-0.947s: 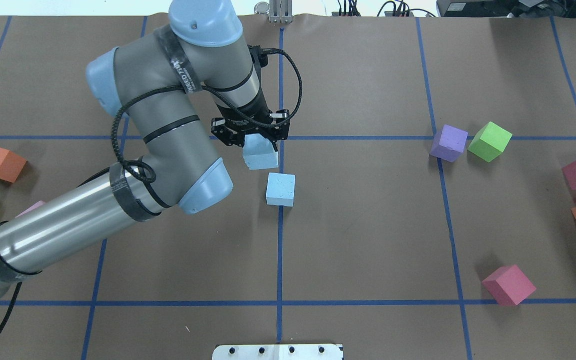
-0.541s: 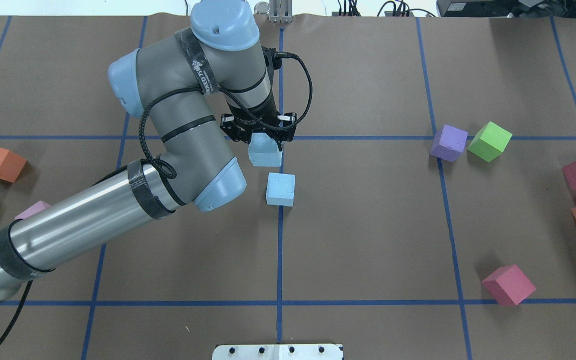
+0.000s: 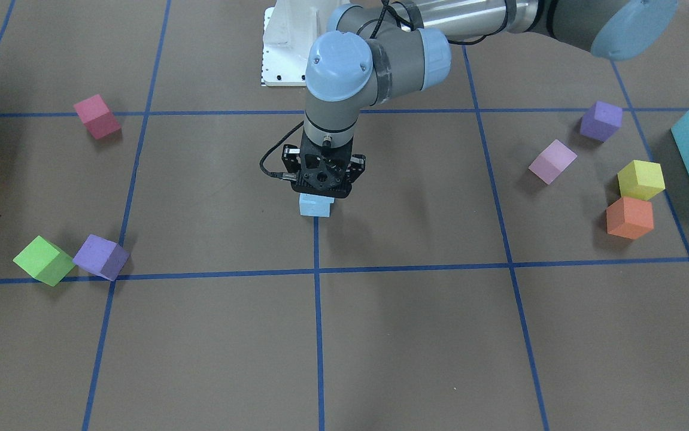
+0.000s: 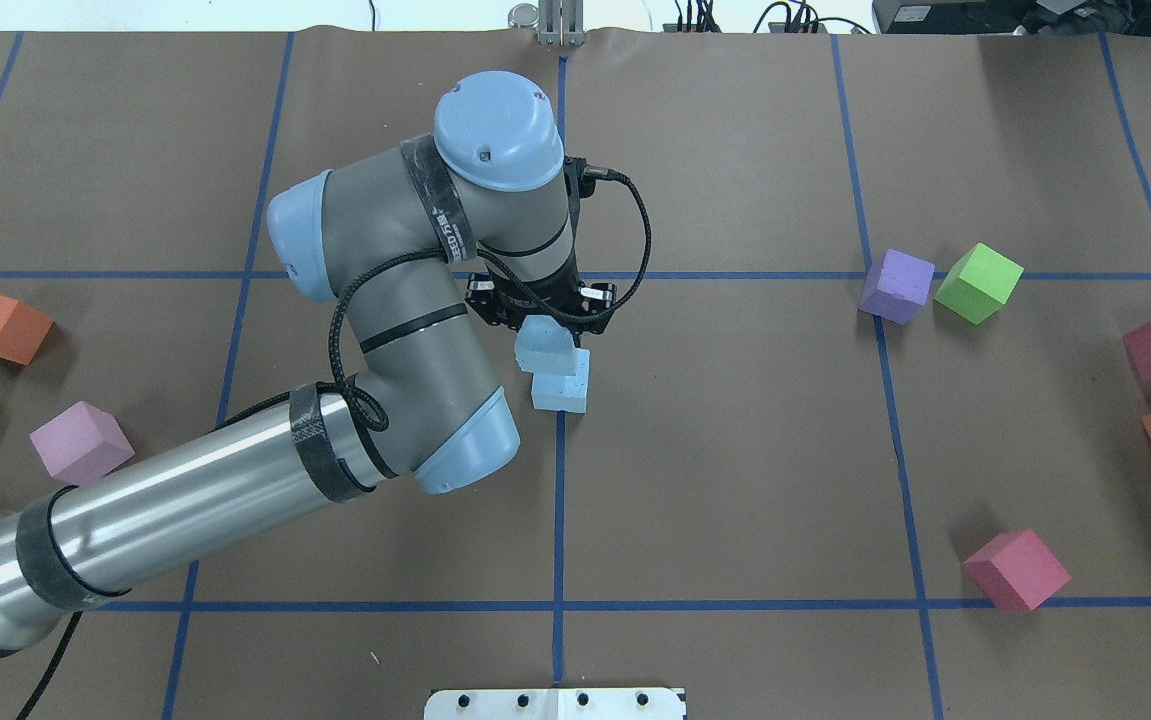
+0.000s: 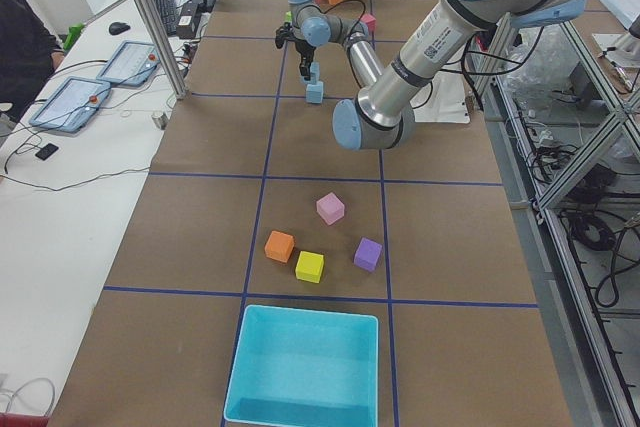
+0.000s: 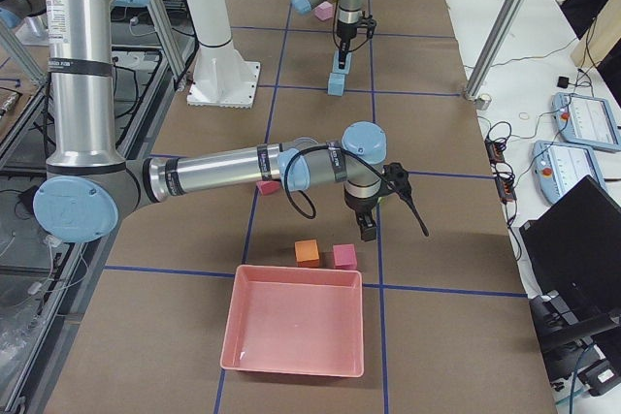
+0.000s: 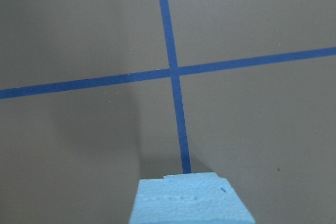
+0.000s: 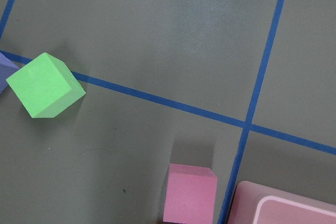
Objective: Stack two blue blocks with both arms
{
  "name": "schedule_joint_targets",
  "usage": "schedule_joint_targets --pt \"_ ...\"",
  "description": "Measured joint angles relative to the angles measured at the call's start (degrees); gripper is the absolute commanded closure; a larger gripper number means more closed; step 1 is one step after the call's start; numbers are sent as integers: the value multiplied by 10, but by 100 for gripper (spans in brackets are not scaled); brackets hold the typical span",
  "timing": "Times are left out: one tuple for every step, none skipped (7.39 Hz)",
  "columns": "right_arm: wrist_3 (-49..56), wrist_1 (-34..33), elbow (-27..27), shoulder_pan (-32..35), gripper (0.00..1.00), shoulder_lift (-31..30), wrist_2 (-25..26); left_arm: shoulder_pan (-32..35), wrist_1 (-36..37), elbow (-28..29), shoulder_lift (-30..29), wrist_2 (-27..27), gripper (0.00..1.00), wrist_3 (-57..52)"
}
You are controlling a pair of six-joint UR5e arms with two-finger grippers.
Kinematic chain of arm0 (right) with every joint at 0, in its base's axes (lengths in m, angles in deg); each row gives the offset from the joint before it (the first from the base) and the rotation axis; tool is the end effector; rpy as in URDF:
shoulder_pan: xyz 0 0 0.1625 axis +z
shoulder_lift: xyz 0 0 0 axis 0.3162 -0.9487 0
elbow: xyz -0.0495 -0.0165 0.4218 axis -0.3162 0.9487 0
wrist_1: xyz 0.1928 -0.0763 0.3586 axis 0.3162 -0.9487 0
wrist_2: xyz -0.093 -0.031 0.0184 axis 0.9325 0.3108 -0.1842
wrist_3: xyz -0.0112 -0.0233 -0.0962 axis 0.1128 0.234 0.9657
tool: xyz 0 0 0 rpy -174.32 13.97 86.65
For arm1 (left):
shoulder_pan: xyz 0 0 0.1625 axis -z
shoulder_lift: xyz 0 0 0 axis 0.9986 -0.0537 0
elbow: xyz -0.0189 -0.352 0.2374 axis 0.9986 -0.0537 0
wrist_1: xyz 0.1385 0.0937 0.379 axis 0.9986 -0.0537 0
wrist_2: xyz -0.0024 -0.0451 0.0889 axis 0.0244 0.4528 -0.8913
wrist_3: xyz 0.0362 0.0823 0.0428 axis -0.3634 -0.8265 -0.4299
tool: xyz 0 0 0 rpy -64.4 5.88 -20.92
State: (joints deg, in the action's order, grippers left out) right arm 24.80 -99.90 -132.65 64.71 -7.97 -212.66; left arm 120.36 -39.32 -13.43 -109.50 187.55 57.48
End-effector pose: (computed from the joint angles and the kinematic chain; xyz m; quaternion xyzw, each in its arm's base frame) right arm 0.0056 -0.4970 0.5598 0.0967 -0.3720 -0.1112 0.9164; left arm 0.5668 -0.4815 0.1167 0.0191 0.4287 0.0587 0.9013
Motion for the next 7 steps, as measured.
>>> schedule_joint_targets --pt "0 -1 0 0 0 1 0 -9 0 -1 0 -6 42 24" --pt "0 -1 0 0 0 2 0 -14 0 -1 1 -9 42 40" --pt "0 -2 0 0 0 2 0 -16 0 -1 2 -11 42 48" --pt "0 -2 0 0 0 3 0 -18 0 2 2 -14 42 51" --pt "0 -2 0 0 0 3 0 -19 0 4 2 -20 42 53" --pt "0 -2 0 0 0 3 0 -20 -1 6 2 -24 42 52" --pt "0 -2 0 0 0 3 0 -21 -2 7 2 -26 41 51"
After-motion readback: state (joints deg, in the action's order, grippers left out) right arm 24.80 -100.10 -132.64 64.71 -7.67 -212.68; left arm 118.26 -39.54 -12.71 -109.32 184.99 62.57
